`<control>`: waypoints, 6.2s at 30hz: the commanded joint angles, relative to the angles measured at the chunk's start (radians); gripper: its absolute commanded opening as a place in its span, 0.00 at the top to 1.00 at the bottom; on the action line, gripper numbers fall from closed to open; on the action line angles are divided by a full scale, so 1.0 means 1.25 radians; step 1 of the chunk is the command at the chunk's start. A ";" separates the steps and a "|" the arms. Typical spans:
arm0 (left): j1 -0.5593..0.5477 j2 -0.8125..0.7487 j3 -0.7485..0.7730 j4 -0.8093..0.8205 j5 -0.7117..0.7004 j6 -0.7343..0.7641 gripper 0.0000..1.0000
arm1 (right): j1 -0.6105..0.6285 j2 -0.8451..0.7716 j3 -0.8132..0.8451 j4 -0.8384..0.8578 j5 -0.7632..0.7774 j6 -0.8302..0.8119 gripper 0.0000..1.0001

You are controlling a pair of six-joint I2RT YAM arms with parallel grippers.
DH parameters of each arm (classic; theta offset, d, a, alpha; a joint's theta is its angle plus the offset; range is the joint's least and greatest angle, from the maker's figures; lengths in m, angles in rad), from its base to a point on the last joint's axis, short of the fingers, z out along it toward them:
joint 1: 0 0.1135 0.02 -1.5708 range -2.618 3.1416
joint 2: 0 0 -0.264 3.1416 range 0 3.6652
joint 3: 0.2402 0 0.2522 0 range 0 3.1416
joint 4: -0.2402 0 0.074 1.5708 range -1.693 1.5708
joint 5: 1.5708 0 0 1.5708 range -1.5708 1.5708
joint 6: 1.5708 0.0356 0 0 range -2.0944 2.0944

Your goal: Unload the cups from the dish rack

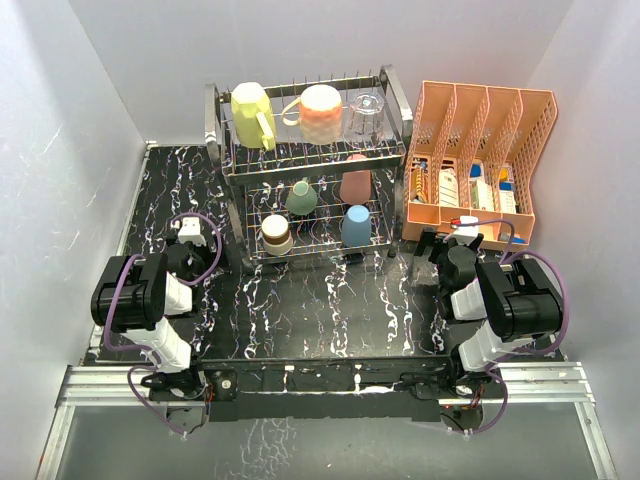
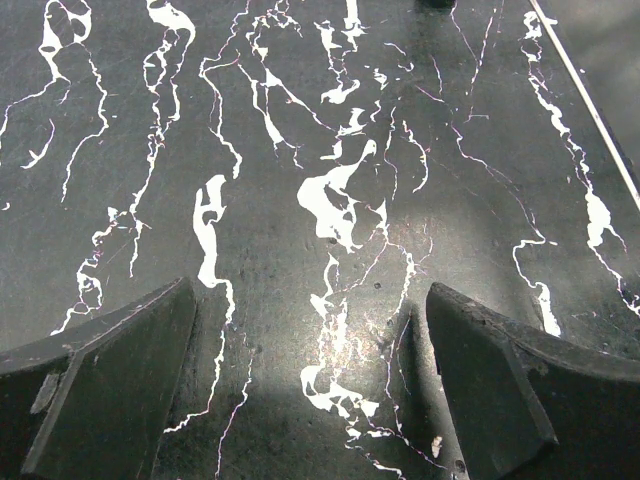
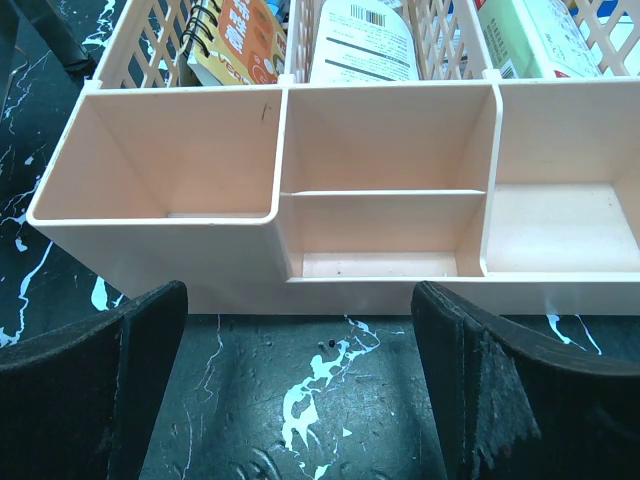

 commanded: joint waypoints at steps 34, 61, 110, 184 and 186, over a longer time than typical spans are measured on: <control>0.067 -0.393 0.416 -0.981 0.251 -0.025 0.03 | -0.035 -0.617 0.100 -0.644 0.089 0.411 0.02; 0.086 -0.396 0.620 -1.488 0.370 0.269 0.03 | 0.706 -0.422 0.391 -0.856 0.321 0.154 0.02; 0.086 -0.409 0.680 -1.609 0.548 0.365 0.03 | 0.490 -0.036 0.575 -0.823 0.226 0.135 0.25; -0.039 -0.837 0.414 -1.508 0.753 0.706 0.13 | 0.747 0.045 0.524 -0.288 -0.396 1.457 0.92; -0.039 -0.844 0.411 -1.485 0.747 0.689 0.22 | 0.747 0.049 0.520 -0.273 -0.400 1.467 0.92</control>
